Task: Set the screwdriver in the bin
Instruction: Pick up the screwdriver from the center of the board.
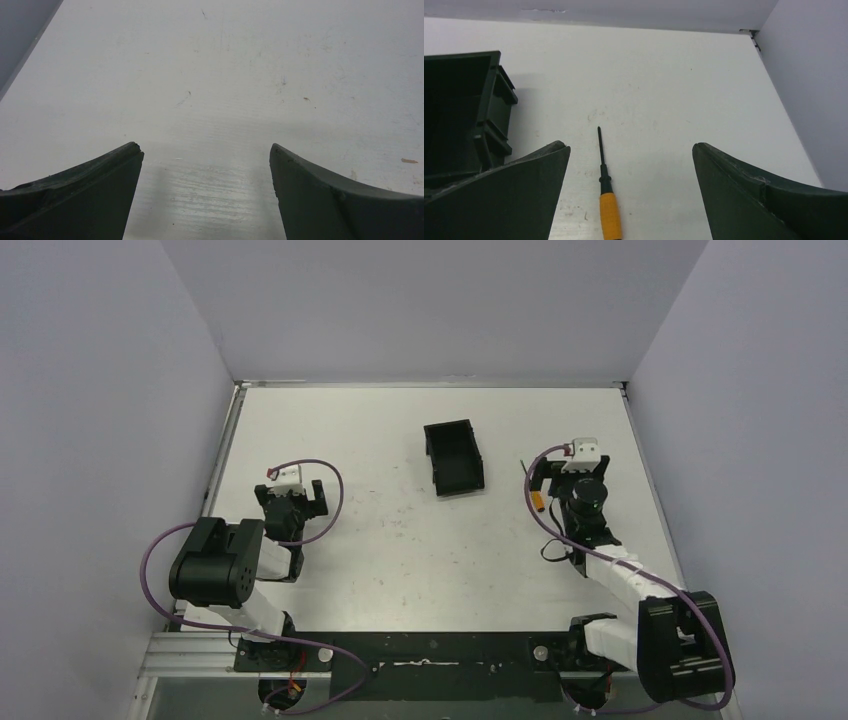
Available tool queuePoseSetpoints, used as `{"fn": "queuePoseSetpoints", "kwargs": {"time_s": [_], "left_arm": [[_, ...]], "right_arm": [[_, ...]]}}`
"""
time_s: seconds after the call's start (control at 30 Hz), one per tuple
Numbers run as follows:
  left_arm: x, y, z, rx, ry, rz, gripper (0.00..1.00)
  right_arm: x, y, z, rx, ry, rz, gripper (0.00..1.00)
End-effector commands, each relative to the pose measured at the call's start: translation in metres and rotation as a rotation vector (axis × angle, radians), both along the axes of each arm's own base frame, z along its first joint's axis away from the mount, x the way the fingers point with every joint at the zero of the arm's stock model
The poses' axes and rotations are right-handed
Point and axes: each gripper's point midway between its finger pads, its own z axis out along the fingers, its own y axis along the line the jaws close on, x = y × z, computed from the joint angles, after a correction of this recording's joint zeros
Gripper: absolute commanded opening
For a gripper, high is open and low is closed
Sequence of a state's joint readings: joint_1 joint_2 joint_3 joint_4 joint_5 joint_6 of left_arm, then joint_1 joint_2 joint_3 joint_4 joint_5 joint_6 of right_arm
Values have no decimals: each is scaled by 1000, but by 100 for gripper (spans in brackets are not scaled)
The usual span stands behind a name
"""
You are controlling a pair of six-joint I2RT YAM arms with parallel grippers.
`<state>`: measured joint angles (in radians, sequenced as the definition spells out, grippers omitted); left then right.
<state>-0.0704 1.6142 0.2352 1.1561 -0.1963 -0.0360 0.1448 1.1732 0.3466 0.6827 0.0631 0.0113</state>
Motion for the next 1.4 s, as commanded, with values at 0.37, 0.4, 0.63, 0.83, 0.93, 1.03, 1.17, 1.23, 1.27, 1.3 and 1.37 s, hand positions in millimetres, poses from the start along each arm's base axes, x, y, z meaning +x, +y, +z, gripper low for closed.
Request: {"fn": "queuePoseSetpoints", "kwargs": {"time_s": [0.37, 0.4, 0.63, 0.83, 0.93, 1.03, 1.17, 1.23, 1.27, 1.3, 1.37], "left_arm": [[11, -3, 20, -1, -75, -12, 97], [11, -3, 20, -1, -75, -12, 97], [11, -3, 20, -1, -75, -13, 97], [11, -3, 20, -1, -75, -12, 97], [11, -3, 21, -1, -76, -12, 97], [11, -3, 21, 0, -76, -12, 97], [11, -3, 20, -1, -75, -12, 97], [11, -3, 20, 0, -75, -12, 97], [11, -3, 20, 0, -75, -12, 97], [11, -3, 20, -1, -75, -12, 97], [11, -3, 20, 0, -75, -12, 97]], "right_arm": [[25, 14, 169, 6, -85, 55, 100], [26, 15, 179, 7, -93, 57, 100], [33, 16, 235, 6, -84, 57, 100], [42, 18, 268, 23, -44, 58, 100], [45, 19, 278, 26, -31, 57, 100], [48, 24, 281, 33, -19, 87, 100], [53, 25, 271, 37, 21, 81, 100], [60, 25, 257, 36, 64, 72, 100], [63, 25, 250, 35, 88, 68, 100], [67, 25, 241, 35, 116, 67, 100], [74, 26, 222, 32, 170, 64, 100]]}}
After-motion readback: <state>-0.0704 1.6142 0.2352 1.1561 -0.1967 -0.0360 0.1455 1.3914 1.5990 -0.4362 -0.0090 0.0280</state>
